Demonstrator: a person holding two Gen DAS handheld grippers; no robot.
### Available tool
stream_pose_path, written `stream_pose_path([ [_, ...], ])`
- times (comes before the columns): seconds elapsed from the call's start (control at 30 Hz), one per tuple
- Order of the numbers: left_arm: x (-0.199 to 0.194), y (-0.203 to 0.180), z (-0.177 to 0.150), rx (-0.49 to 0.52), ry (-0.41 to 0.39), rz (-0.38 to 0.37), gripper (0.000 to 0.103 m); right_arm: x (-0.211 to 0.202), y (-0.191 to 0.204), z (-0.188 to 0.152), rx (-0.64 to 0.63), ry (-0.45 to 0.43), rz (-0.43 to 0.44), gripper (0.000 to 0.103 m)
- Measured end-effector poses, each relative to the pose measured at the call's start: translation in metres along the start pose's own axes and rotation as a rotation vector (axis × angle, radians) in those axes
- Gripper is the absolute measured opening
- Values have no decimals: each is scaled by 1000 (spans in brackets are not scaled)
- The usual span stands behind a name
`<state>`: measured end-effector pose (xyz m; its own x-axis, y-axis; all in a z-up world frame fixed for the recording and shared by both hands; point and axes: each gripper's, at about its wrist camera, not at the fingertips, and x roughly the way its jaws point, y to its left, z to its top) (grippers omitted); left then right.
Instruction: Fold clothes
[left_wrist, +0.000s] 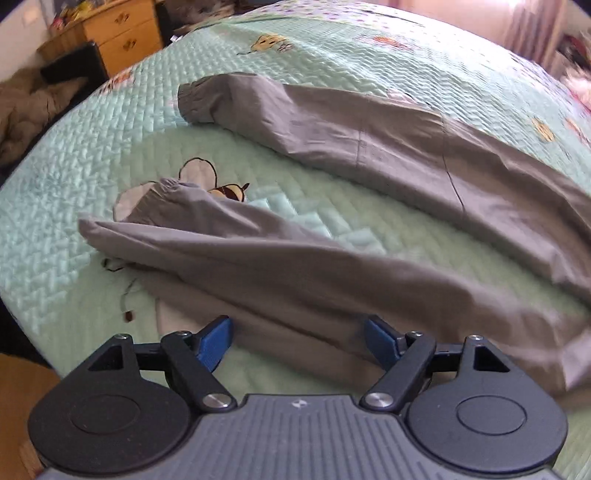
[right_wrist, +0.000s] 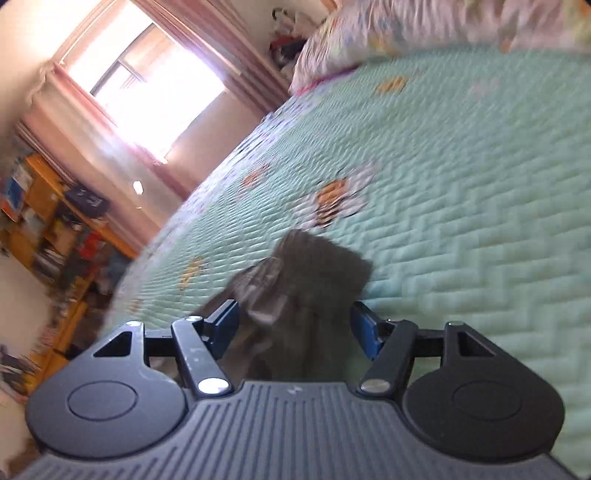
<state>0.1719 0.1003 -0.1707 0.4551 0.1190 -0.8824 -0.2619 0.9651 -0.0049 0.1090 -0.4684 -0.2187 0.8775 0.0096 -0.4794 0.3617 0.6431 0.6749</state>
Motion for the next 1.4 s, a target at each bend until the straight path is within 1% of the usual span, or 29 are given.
stream_pose_path([
  [0.03, 5, 0, 4, -25, 13, -7, 81, 10, 2, 1, 5, 11, -25, 62],
  [0.07, 10, 0, 8, -44, 17, -5, 81, 18, 5, 1, -3, 21, -28, 52],
  [0.1, 13, -1, 12, -58, 18, 2, 75, 24, 8, 1, -2, 31, -23, 24],
  [0.13, 13, -2, 16, -66, 10, -4, 57, 24, 11, 1, 15, 43, -3, 23],
  [0.17, 9, 0, 22, -73, -6, -19, 43, 24, 14, 1, 32, 55, 18, 22],
  [0.2, 4, 2, 28, -82, -24, -35, 13, 21, 17, 2, 51, 65, 46, 21],
  [0.23, -1, 4, 34, -90, -42, -52, 3, 11, 22, 6, 82, 68, 90, 21],
  [0.27, -7, 10, 43, -119, -68, -66, 3, -3, 26, 10, 127, 66, 136, 21],
  [0.33, -26, 29, 58, -188, -141, -61, 3, -38, 30, 16, 215, 49, 243, 21],
  [0.37, -35, 39, 66, -223, -179, -55, 2, -56, 30, 17, 245, 45, 278, 21],
  [0.43, -60, 55, 72, -246, -267, -10, 2, -88, 24, 17, 299, 62, 304, 23],
  [0.47, -66, 62, 70, -244, -283, 7, 2, -98, 19, 15, 293, 85, 278, 24],
  [0.53, -73, 75, 65, -237, -293, 37, 6, -106, 6, 8, 206, 139, 130, 43],
  [0.57, -77, 81, 62, -233, -299, 52, 8, -106, 2, 2, 128, 166, -4, 45],
  [0.6, -75, 86, 58, -224, -279, 69, 8, -105, -2, -4, 49, 192, -136, 47],
  [0.63, -70, 89, 53, -212, -247, 73, 8, -108, -7, -8, -9, 193, -244, 46],
  [0.7, -60, 93, 39, -185, -195, 69, 8, -127, -14, -12, -41, 86, -343, 46],
  [0.77, -53, 92, 28, -151, -167, 65, 8, -143, -7, -8, -104, -43, -366, 47],
  [0.83, -49, 86, 18, -107, -151, 41, 9, -142, 8, -1, -200, -93, -313, 48],
  [0.87, -48, 79, 16, -77, -149, 27, 9, -132, 13, 6, -235, -81, -259, 48],
  [0.97, -50, 44, 9, 33, -154, -20, 14, -93, 12, 25, -215, -24, -148, 48],
  [1.0, -52, 30, 7, 74, -159, -32, 17, -77, 12, 28, -232, 11, -137, 48],
  [1.07, -56, -1, 4, 162, -173, -51, 23, -50, 19, 21, -323, 93, -141, 48],
  [1.13, -62, -33, -1, 249, -188, -68, 34, -34, 33, -5, -424, 207, -96, 48],
  [1.17, -65, -48, -4, 290, -194, -73, 36, -39, 41, -23, -484, 232, -58, 48],
  [1.23, -69, -78, -10, 357, -202, -97, 42, -63, 59, -66, -639, 228, 11, 48],
  [1.27, -70, -93, -14, 387, -201, -120, 42, -73, 66, -84, -710, 216, 19, 49],
  [1.3, -71, -108, -18, 416, -198, -145, 42, -82, 71, -99, -766, 205, 18, 50],
  [1.4, -75, -151, -33, 498, -195, -210, 44, -94, 74, -123, -853, 182, -33, 53],
])
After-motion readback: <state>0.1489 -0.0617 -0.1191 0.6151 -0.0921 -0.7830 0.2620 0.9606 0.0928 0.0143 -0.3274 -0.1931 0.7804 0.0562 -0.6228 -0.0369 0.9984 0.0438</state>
